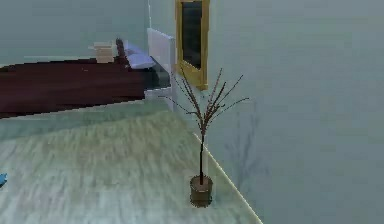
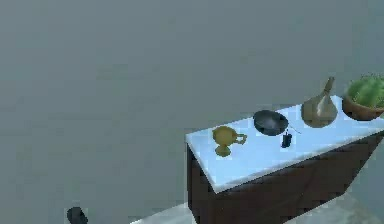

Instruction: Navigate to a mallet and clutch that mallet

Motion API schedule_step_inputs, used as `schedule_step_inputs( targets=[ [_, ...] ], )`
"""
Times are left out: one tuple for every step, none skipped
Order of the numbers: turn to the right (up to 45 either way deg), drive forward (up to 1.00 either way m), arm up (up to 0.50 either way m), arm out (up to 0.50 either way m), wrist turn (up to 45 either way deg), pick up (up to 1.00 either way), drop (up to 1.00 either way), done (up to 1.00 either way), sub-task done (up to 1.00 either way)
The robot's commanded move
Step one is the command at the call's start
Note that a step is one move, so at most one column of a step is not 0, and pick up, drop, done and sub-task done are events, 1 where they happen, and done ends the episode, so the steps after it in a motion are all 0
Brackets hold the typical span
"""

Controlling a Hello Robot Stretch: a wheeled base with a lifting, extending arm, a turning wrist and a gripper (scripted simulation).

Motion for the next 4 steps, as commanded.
schedule_step_inputs(
  targets=[
    [-36.0, 0.0, 0.0, 0.0, 0.0, 0.0, 0.0, 0.0, 0.0],
    [0.0, 0.0, 0.38, 0.0, 0.0, 0.0, 0.0, 0.0, 0.0],
    [0.0, 0.0, 0.0, 0.5, 0.0, 0.0, 0.0, 0.0, 0.0],
    [0.0, 0.0, 0.0, 0.0, 45.0, 0.0, 0.0, 0.0, 0.0]
  ],
)
